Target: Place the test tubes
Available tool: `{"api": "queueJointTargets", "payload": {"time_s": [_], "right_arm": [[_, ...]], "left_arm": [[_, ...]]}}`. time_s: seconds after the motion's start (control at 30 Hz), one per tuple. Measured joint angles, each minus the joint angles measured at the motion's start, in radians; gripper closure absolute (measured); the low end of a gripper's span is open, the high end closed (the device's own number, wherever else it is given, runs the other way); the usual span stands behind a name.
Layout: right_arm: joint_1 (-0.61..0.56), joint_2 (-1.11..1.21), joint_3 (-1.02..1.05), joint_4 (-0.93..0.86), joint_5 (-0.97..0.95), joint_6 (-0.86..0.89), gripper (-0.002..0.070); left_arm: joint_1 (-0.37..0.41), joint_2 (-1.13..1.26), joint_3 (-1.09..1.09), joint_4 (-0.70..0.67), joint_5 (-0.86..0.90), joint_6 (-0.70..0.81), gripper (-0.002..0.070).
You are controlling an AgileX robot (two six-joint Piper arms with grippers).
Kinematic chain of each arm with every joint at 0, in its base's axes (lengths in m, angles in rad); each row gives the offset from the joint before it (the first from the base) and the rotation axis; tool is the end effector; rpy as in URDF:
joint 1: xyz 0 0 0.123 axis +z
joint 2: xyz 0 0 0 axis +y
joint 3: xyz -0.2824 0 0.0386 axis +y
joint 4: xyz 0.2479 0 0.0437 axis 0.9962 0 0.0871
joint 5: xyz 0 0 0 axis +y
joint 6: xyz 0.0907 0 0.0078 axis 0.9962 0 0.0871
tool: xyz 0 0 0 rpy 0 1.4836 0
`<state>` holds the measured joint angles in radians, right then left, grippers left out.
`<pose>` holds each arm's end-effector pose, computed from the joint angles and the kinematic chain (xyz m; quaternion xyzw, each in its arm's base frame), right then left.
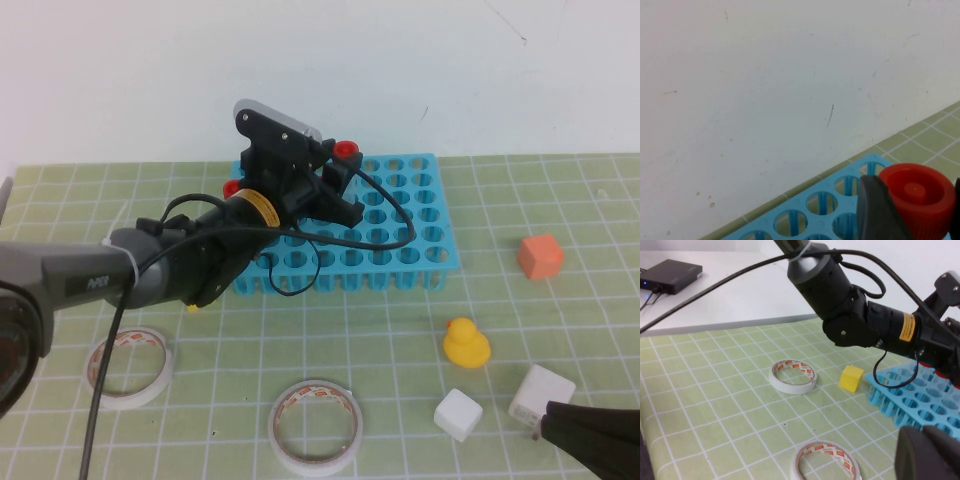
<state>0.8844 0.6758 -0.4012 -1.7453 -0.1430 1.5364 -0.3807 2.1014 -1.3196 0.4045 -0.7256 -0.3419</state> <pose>0.0805 0.1182 0.2856 -0.4418 0.6397 0.2588 0.5733 0.4283 -0.1970 0.2023 0.2135 0.6779 -0.2345 0.6633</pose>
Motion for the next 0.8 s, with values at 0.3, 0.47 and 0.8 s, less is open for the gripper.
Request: {"api": "queueJointTargets", "payload": {"time_s": [0.3, 0.47, 0.8], "right_arm": [[0.0, 0.0, 0.0, 0.0, 0.0, 0.0, 0.0678], [0.0, 0.0, 0.0, 0.0, 0.002, -0.002, 0.0678], [0.0, 0.0, 0.0, 0.0, 0.025, -0.002, 0.0678]], "left_arm": [[0.0, 0.014, -0.009, 0.0, -0.017, -0.002, 0.0417], [0.0, 0.014, -0.009, 0.0, -0.019, -0.002, 0.0417], [0.0, 0.014, -0.009, 0.0, -0.019, -0.002, 0.0417]]}}
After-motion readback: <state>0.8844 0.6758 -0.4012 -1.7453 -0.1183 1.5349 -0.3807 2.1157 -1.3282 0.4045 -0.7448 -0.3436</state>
